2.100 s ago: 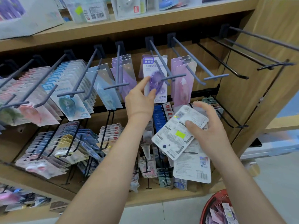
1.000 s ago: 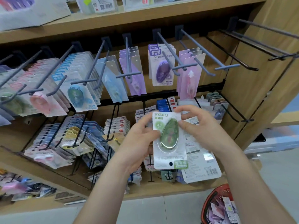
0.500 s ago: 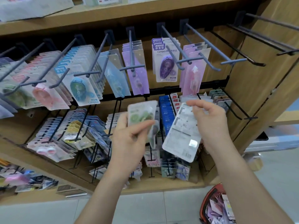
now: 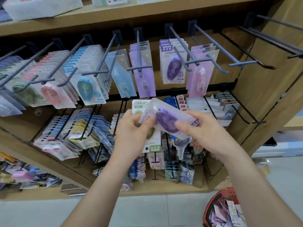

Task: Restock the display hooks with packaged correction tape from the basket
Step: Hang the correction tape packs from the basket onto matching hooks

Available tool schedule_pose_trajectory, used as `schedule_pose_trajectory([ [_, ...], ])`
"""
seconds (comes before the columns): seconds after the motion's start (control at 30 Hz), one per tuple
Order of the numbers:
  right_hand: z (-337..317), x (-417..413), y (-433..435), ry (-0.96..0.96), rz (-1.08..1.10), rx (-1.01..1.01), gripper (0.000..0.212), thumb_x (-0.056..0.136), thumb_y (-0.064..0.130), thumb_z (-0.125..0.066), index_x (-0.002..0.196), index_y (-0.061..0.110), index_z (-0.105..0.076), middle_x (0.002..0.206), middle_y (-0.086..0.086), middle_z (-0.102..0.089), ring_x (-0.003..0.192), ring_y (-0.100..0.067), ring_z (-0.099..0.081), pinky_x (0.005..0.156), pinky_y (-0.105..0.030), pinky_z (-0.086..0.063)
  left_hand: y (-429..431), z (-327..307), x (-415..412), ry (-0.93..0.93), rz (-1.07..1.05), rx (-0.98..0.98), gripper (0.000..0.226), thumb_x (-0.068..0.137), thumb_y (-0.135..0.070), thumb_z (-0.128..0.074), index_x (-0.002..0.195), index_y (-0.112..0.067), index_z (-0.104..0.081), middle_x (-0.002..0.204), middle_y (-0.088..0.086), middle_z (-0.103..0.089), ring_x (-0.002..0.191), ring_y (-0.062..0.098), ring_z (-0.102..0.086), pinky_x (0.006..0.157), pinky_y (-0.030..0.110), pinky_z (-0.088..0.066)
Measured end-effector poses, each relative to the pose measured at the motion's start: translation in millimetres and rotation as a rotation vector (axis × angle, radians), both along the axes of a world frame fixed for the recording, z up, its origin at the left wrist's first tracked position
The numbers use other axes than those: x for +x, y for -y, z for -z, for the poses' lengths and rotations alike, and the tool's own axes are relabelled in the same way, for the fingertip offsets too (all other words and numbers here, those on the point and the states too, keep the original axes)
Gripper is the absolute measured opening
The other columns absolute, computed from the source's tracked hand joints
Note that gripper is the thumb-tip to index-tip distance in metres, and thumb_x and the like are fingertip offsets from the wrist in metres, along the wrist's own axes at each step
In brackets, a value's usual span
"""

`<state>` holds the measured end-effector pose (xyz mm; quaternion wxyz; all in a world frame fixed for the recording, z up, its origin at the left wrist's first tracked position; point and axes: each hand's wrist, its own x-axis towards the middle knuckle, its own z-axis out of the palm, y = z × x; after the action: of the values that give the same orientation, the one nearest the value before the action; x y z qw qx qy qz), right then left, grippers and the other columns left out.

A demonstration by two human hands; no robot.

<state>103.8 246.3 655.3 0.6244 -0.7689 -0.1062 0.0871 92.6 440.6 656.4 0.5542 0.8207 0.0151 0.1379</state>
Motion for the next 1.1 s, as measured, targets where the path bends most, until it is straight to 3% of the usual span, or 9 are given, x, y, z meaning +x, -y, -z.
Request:
schedule_pose_trajectory([
  [0.07,-1,2,-1,0.026,0.031,0.057,0.026,0.079,0.033,-0.078,0.103,0.025,-0.072,0.083,0.004,-0.075,0.066,-0.012,-0.067,0.056,-0.018,-0.049,2,-3,0,-0.084,-0.016,-0.182,0.016,0.089,-0.022,-0.070,0.074,-0.021,-0.075,0.076,-0.005,-0.062,0.063,0.008,-0.055,0.062,0.025,-0.048],
  [0.13,1,4,-3,0.019,0.077,0.152,0.033,0.070,0.031,-0.080,0.100,0.023,-0.071,0.088,-0.003,-0.077,0.070,-0.017,-0.070,0.054,-0.021,-0.052,6,-2,-3,-0.158,-0.020,-0.348,0.016,0.090,-0.019,-0.069,0.077,-0.013,-0.075,0.063,-0.004,-0.065,0.057,0.011,-0.055,0.057,0.027,-0.048],
  [0.27,1,10,-7,-0.065,0.052,0.218,0.024,0.074,0.016,-0.081,0.088,0.006,-0.064,0.068,-0.005,-0.072,0.048,-0.008,-0.061,0.041,-0.015,-0.042,9,3,-5,-0.199,-0.043,-0.545,0.025,0.093,-0.020,-0.064,0.073,-0.011,-0.075,0.066,0.006,-0.068,0.063,0.019,-0.060,0.066,0.033,-0.052],
  [0.33,4,14,-8,-0.139,-0.078,0.137,0.023,0.074,0.014,-0.081,0.083,0.005,-0.063,0.068,-0.005,-0.073,0.053,-0.011,-0.066,0.048,-0.020,-0.050,9,4,-6,-0.205,-0.068,-0.635,0.024,0.095,-0.021,-0.061,0.083,-0.007,-0.076,0.083,0.015,-0.074,0.075,0.029,-0.068,0.074,0.044,-0.057],
  [0.47,10,17,-17,-0.140,-0.255,0.118,0.033,0.074,0.024,-0.078,0.105,0.016,-0.072,0.103,-0.005,-0.076,0.097,-0.025,-0.072,0.088,-0.040,-0.059,10,2,-5,-0.162,-0.097,-0.629,0.023,0.098,-0.023,-0.057,0.094,-0.007,-0.073,0.090,0.014,-0.076,0.079,0.028,-0.073,0.070,0.044,-0.061],
  [0.57,12,18,-26,-0.128,-0.310,0.224,0.034,0.078,0.027,-0.072,0.111,0.029,-0.070,0.112,0.002,-0.074,0.106,-0.018,-0.070,0.091,-0.034,-0.057,11,0,-3,-0.132,-0.105,-0.620,0.021,0.099,-0.021,-0.056,0.098,-0.007,-0.072,0.091,0.012,-0.076,0.078,0.025,-0.073,0.066,0.039,-0.061],
  [0.83,9,24,-24,-0.107,-0.230,0.345,0.025,0.077,0.020,-0.070,0.102,0.017,-0.075,0.099,-0.007,-0.077,0.087,-0.020,-0.074,0.073,-0.028,-0.060,18,-6,8,-0.089,-0.114,-0.677,0.023,0.100,-0.021,-0.055,0.107,-0.003,-0.068,0.099,0.017,-0.074,0.081,0.027,-0.071,0.068,0.039,-0.061],
  [1.0,10,20,-18,-0.110,-0.191,0.352,0.018,0.076,0.004,-0.072,0.092,0.013,-0.072,0.082,0.003,-0.077,0.070,-0.004,-0.070,0.061,-0.014,-0.052,27,-12,26,0.021,-0.267,-0.907,0.018,0.101,-0.021,-0.053,0.097,-0.013,-0.069,0.089,0.003,-0.074,0.080,0.017,-0.069,0.073,0.035,-0.057],
  [1.1,13,19,-20,-0.070,-0.068,0.330,0.018,0.085,0.002,-0.069,0.089,0.019,-0.074,0.086,0.008,-0.078,0.080,-0.003,-0.071,0.071,-0.016,-0.054,29,-11,30,0.020,-0.299,-1.030,0.017,0.101,-0.021,-0.054,0.098,-0.014,-0.069,0.094,0.004,-0.074,0.087,0.019,-0.068,0.079,0.038,-0.057],
])
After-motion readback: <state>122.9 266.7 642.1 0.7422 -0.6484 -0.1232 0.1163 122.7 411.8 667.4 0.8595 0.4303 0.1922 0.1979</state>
